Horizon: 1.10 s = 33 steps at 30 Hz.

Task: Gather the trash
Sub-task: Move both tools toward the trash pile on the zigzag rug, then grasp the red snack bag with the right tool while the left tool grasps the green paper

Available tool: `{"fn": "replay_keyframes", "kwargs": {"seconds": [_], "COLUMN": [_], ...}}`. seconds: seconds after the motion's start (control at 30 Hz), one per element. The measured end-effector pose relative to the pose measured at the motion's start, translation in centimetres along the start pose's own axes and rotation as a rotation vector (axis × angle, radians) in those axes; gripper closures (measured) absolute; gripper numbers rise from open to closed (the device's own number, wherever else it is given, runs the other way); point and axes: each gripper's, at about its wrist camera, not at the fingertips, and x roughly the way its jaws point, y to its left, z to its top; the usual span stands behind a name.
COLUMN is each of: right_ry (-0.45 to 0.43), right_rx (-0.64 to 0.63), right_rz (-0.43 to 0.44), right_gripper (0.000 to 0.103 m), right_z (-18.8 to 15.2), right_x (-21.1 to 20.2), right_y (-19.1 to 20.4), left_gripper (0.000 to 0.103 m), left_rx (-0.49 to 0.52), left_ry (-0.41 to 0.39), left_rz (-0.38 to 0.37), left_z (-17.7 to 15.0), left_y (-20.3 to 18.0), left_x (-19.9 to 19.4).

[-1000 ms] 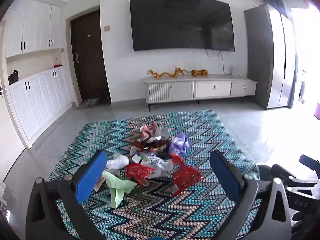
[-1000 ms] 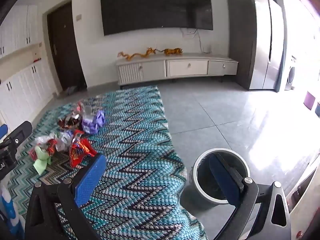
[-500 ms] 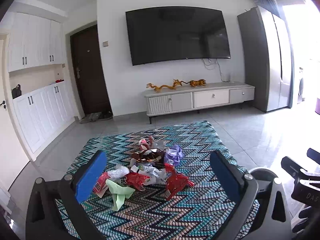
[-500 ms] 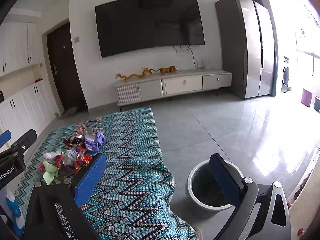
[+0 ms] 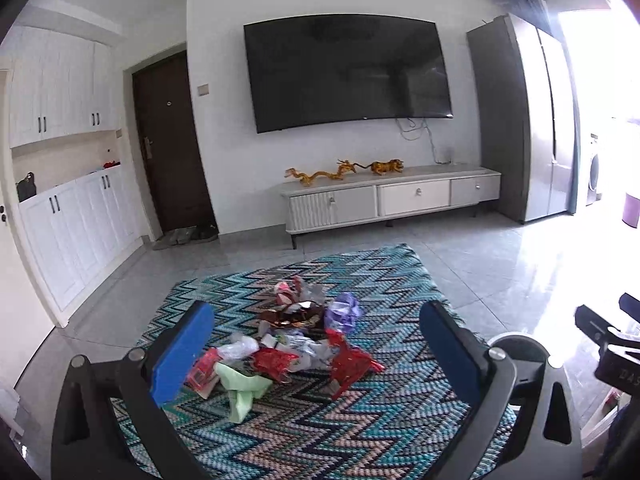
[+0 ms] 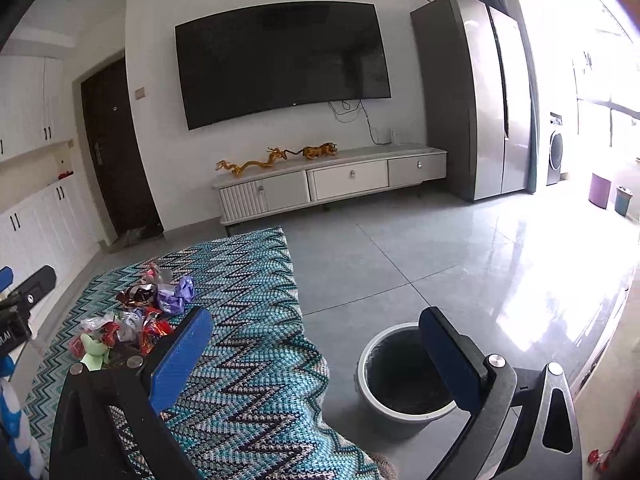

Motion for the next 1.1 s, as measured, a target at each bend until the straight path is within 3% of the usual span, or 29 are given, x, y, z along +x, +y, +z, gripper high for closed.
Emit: {"fn": "replay_keyframes", "kwargs": {"seconds": [0.07, 0.1, 0.17, 0.27, 0.3, 0.33, 0.4, 0.47, 0.5, 0.57, 0.6, 0.7, 0.8, 0.87, 0.97, 1.1], "right_ry": [-0.014, -0.029, -0.044, -0.046, -0.048, -0.04, -0.048, -0.061, -0.059, -0.05, -0.038, 0.015, 0.056, 0.097, 0.148, 0.217], "right_rx": [0.01, 0.017, 0.027, 0.02, 0.017, 0.01, 0.021, 0.017, 0.011, -0.004, -0.013, -0.053, -0.088, -0.102, -0.158, -0.205], "right_rz": [-0.019, -0.037, -0.045, -0.024, -0.019, 0.002, 0.007, 0.023, 0.043, 0.068, 0.083, 0.129, 0.159, 0.196, 0.241, 0.31], "right_gripper": [0.0, 0.0, 0.0, 0.0, 0.0, 0.0, 0.0, 0.001, 0.002, 0.003, 0.004, 0.008, 0.01, 0.011, 0.016, 0.02], "right_z": [0.1, -1.8, -1.7, 4.0, 4.2, 7.1, 4.0, 3.6, 5.3, 4.5, 5.1, 7.7, 4.9, 5.2, 4.4, 3.7], "right_x": [0.4, -0.8, -0.5, 2.9, 3.1, 4.8, 1.5, 1.0, 2.0, 2.8, 4.0, 7.6, 8.4, 10.3, 12.2, 15.4], "right_y": [1.0, 3.0, 1.9, -2.8, -3.3, -5.3, -2.9, -1.5, -2.3, -0.2, -1.0, -2.8, 0.7, 0.5, 3.3, 4.5], "left_gripper": [0.0, 0.0, 0.0, 0.0, 0.0, 0.0, 0.0, 0.0, 0.0, 0.0, 0.0, 0.001, 0.004, 0.005, 0.007, 0.013], "left_rx": [-0.011, -0.017, -0.02, -0.027, -0.032, -0.037, -0.051, -0.071, -0.078, -0.095, -0.101, -0.123, -0.131, -0.137, -0.146, -0.161], "left_ry": [-0.003, -0.006, -0.016, -0.026, -0.025, -0.028, -0.03, -0.027, -0.027, -0.02, -0.011, 0.045, 0.12, 0.176, 0.25, 0.319], "left_rz": [0.01, 0.018, 0.035, 0.074, 0.089, 0.104, 0.13, 0.155, 0.165, 0.176, 0.174, 0.152, 0.094, 0.035, -0.03, -0.075], "left_z": [0.3, 0.5, 0.9, 1.6, 1.9, 2.0, 2.4, 2.5, 2.4, 1.7, 1.3, -0.7, -3.3, -5.1, -6.8, -8.3], "left_y": [0.9, 1.5, 2.6, 4.8, 5.6, 6.3, 8.1, 10.0, 10.7, 12.2, 12.8, 14.2, 14.4, 14.1, 13.4, 12.7], "left_x": [-0.1, -0.1, -0.2, -0.1, 0.1, 0.2, 0.5, 0.8, 0.9, 1.4, 1.7, 3.3, 5.3, 6.9, 9.4, 12.3]}}
